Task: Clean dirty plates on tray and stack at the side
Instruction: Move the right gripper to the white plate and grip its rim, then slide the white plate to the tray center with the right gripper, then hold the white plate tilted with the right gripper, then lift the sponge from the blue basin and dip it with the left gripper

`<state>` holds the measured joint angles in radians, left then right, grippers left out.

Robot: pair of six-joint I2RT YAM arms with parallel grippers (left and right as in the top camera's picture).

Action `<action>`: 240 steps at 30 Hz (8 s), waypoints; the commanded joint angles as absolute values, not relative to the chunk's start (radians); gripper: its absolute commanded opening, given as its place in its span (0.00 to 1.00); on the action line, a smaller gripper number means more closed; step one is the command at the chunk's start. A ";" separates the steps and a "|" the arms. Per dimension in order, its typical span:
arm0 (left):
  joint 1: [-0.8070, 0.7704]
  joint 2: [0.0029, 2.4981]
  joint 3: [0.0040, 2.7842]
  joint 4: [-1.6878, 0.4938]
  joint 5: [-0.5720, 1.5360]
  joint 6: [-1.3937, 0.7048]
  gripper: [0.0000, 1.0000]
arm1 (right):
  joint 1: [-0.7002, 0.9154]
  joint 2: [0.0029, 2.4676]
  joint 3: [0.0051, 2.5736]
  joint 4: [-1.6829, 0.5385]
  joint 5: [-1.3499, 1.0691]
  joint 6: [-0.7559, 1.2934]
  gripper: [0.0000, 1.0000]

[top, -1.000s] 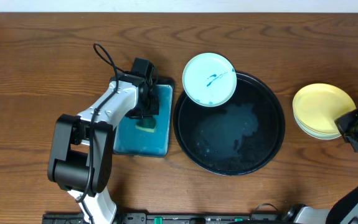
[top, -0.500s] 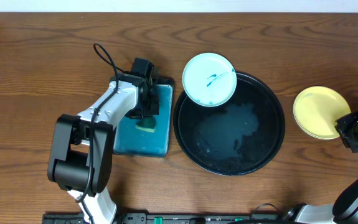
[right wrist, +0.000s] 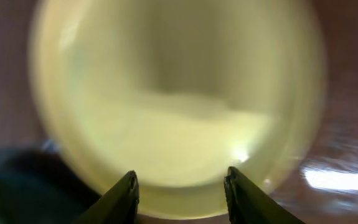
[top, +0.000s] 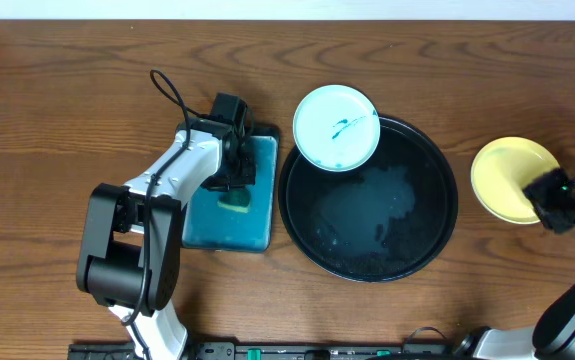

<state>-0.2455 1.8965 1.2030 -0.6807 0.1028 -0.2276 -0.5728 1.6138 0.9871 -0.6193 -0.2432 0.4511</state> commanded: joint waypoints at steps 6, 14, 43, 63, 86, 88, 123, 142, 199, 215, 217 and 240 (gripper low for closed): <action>-0.241 1.947 1.195 -0.692 0.105 -0.215 0.08 | -0.295 1.615 1.000 -0.556 -0.456 0.257 0.45; -0.241 1.947 1.195 -0.692 0.105 -0.214 0.07 | -0.054 1.617 1.013 -0.528 -0.462 0.231 0.49; -0.241 1.947 1.195 -0.692 0.105 -0.215 0.07 | 0.264 1.977 1.240 -0.557 -0.458 0.667 0.38; -0.241 1.947 1.195 -0.694 0.105 -0.215 0.08 | 0.337 1.982 1.237 -0.548 -0.277 0.766 0.04; -0.241 1.947 1.195 -0.694 0.105 -0.215 0.08 | 0.208 1.932 1.238 -0.977 -0.051 0.385 0.01; -0.241 1.947 1.195 -0.694 0.105 -0.214 0.08 | 0.186 1.908 1.238 -0.993 -0.033 0.331 0.01; -0.241 1.947 1.195 -0.695 0.105 -0.215 0.08 | 0.201 1.779 0.948 -0.836 -0.288 0.415 0.24; -0.241 1.947 1.195 -0.695 0.105 -0.215 0.08 | 0.200 1.779 0.948 -0.667 -0.095 0.376 0.01; 0.073 1.702 1.211 -0.756 0.962 0.285 0.08 | 0.200 1.779 0.948 -0.658 -0.026 0.351 0.01; 0.222 1.702 1.198 -0.890 1.145 0.535 0.08 | 0.200 1.779 0.948 -0.665 -0.026 0.351 0.01; 0.225 1.702 1.198 -0.891 1.145 0.535 0.07 | 0.200 1.779 0.948 -0.664 -0.026 0.351 0.01; 0.224 1.702 1.198 -0.891 1.145 0.535 0.07 | 0.200 1.779 0.948 -0.662 -0.026 0.351 0.01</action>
<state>0.2199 1.7096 1.2049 -0.8867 1.1019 0.5213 0.2012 1.7485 0.9600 -0.6811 -0.1947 0.3470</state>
